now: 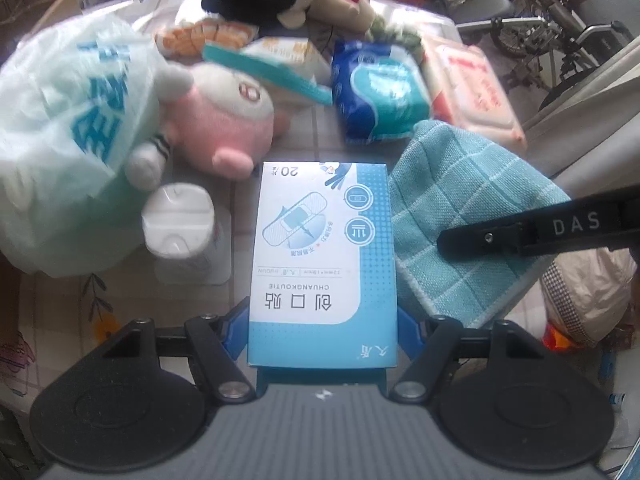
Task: Organize soft objects
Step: 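Lift the teal towel with the right tool while the left tool lifts the blue bandage box, then carry both items to the cardboard box and open the left tool over it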
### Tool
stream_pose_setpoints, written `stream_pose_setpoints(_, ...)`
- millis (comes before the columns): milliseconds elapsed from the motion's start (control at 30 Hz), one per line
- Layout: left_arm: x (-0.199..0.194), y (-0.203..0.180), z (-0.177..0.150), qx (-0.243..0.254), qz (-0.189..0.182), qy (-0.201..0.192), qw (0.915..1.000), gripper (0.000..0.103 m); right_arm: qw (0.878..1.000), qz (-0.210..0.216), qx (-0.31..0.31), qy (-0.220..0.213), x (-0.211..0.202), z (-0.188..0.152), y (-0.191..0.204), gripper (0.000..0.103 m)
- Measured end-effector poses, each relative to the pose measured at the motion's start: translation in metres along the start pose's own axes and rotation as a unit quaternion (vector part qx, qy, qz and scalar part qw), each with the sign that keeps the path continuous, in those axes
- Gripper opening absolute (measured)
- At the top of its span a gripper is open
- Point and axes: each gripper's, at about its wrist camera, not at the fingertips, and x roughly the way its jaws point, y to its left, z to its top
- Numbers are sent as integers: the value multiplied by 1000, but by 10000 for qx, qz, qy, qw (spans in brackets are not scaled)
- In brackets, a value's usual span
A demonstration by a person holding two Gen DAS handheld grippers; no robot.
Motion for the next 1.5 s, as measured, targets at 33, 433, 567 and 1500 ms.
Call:
stream_pose_setpoints(33,-9,0,3,-15,6,-71,10000,72,10000,37,-23,-56,-9,0,4,10)
stream_pose_setpoints(433,-133,52,56,-474,317,-1323,9896,72,9884,502,-1028,-994,-101,52,111,10)
stream_pose_setpoints(567,-162,99,73,-687,365,-1633,9835,72,9803,662,-1364,-1264,-108,82,167,10)
stream_pose_setpoints(1500,-17,359,188,209,553,-857,9946,72,9807,505,-579,-1796,69,261,356,10)
